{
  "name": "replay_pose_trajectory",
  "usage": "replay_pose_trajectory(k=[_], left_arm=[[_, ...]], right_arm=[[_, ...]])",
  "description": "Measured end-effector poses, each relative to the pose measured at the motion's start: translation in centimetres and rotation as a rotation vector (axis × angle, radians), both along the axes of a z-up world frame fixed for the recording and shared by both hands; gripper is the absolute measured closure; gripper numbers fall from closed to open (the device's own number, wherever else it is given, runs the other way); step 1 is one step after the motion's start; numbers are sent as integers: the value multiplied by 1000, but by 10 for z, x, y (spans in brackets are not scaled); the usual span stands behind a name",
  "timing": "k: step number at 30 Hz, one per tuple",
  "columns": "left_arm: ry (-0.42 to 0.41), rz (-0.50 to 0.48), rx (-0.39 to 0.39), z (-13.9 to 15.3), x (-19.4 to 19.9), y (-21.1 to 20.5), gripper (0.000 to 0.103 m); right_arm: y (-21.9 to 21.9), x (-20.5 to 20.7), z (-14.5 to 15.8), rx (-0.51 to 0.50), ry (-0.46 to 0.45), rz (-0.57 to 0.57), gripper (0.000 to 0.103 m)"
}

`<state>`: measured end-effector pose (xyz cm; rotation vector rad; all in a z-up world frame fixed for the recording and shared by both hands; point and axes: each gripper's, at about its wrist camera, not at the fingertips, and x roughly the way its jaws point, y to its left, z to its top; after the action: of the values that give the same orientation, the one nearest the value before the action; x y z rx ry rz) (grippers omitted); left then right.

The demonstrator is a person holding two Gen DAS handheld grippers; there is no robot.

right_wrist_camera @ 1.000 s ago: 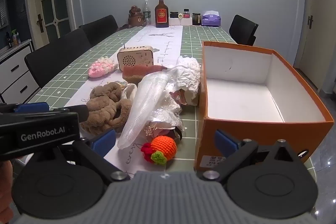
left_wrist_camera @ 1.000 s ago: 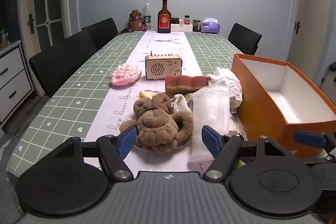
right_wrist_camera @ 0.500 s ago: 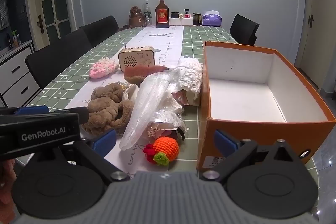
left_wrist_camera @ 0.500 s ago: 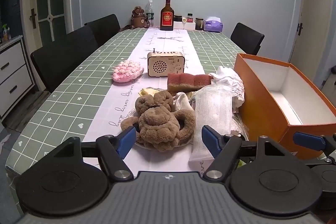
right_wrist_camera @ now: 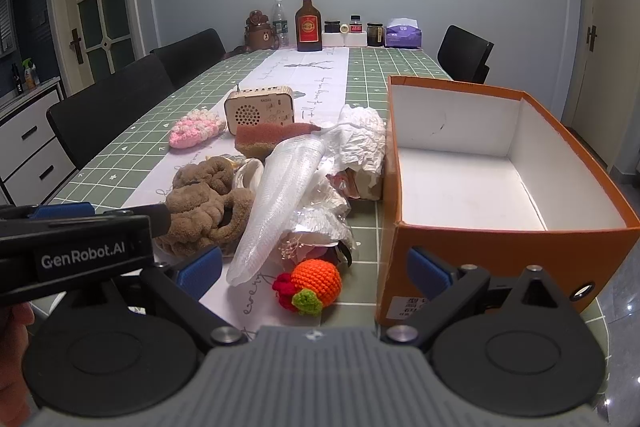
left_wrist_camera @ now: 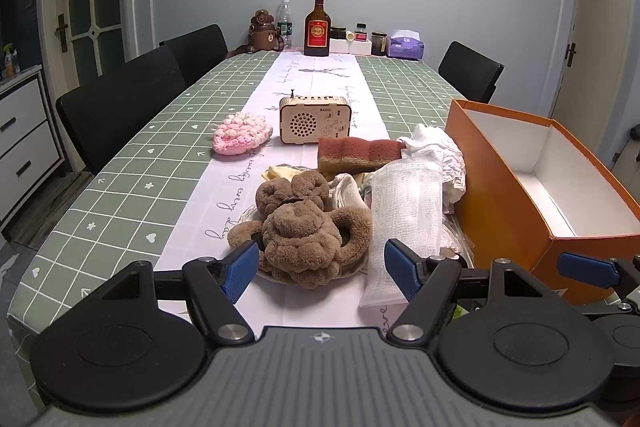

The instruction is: Organize soft objects

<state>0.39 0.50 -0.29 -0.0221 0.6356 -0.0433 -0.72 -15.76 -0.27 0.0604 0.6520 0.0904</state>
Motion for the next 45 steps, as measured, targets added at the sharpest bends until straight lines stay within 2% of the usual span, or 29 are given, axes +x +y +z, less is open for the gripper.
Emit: replay_pose_trajectory(k=[45], left_arm=[[18, 12, 8, -6, 4, 4, 19]], right_arm=[[3, 3, -4, 4, 11, 14, 9]])
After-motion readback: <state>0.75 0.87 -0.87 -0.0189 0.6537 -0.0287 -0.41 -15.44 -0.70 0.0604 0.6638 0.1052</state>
